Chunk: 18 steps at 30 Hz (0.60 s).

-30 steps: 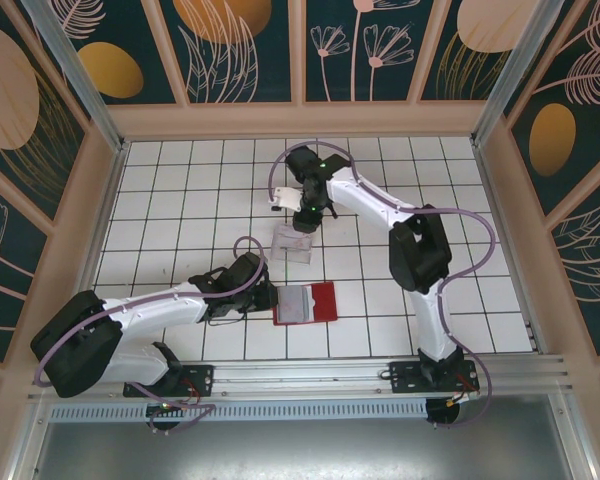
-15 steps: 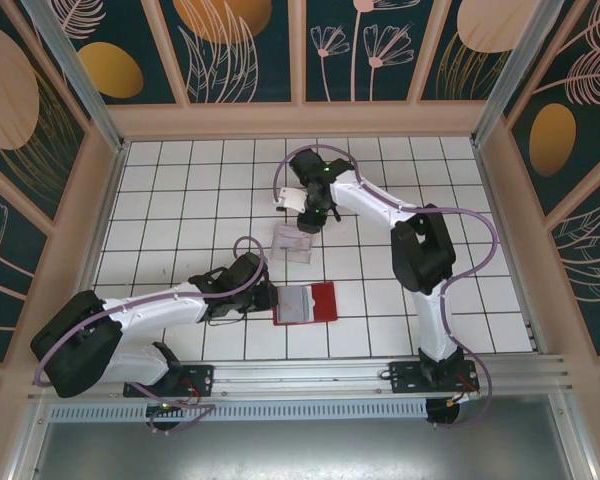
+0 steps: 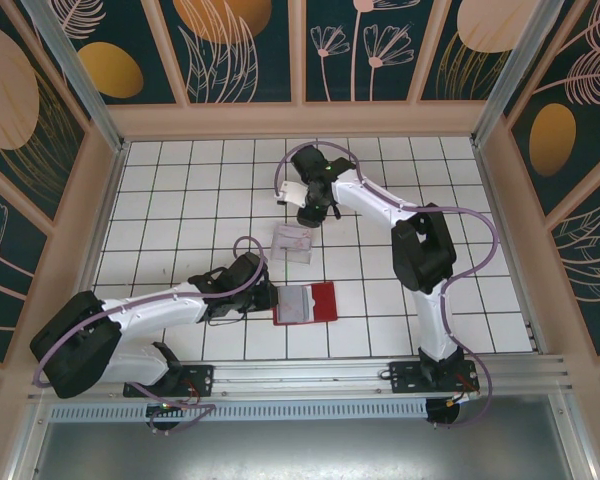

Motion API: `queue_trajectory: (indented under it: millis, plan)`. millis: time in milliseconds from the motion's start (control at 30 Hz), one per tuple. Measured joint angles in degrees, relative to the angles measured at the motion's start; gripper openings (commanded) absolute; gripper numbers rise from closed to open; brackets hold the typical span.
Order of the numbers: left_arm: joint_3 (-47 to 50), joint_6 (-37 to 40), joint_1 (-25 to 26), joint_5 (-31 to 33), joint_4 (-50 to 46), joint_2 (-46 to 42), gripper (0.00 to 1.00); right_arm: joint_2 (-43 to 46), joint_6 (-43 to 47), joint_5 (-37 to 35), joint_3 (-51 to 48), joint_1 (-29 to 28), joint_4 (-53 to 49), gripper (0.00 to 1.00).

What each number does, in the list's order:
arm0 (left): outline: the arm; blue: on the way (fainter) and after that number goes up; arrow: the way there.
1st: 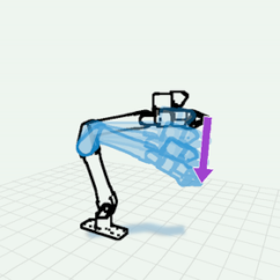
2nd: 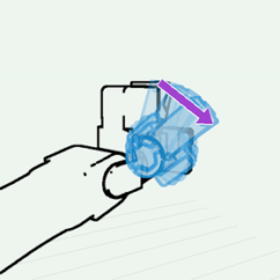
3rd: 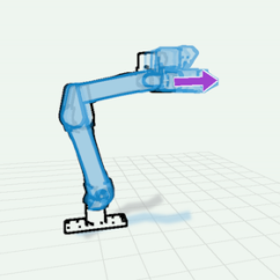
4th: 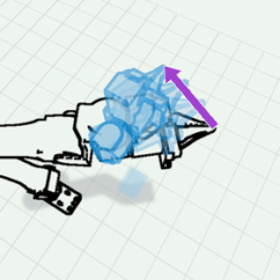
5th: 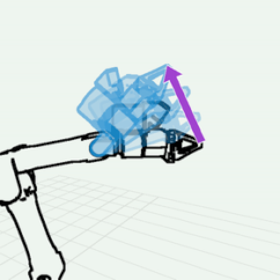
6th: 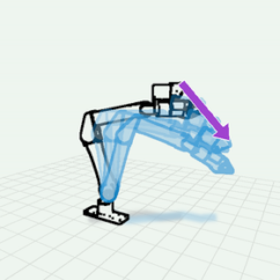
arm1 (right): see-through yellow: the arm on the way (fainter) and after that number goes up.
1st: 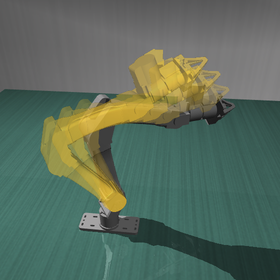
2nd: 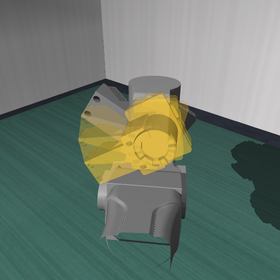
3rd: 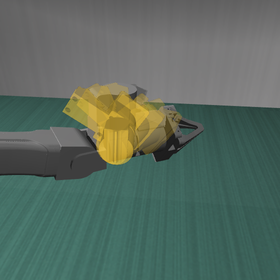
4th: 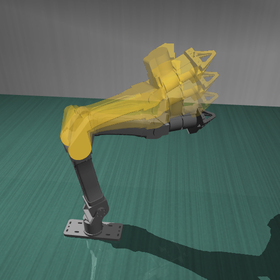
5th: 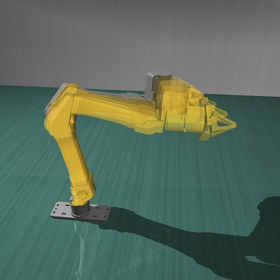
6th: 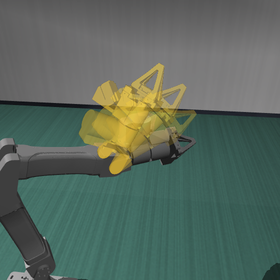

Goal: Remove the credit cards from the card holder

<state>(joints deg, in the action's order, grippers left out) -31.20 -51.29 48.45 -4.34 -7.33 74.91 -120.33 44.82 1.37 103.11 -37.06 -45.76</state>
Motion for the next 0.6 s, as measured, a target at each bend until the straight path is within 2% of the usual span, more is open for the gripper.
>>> queue_trajectory:
  millis: [133,400,600]
  plan:
    - [-0.55,0.17,0.00,0.22,-0.26,-0.59,0.21,3.02,-7.28,3.32,-2.56,0.24,4.09,0.40]
    - [-1.25,0.07,-0.26,0.37,-0.15,-2.60,0.21,21.07,-33.51,8.00,-18.38,0.81,13.46,0.32]
    - [0.72,-0.50,-5.03,-2.56,2.67,-6.01,0.21,27.19,-52.65,7.69,-27.89,-3.08,14.69,0.31]
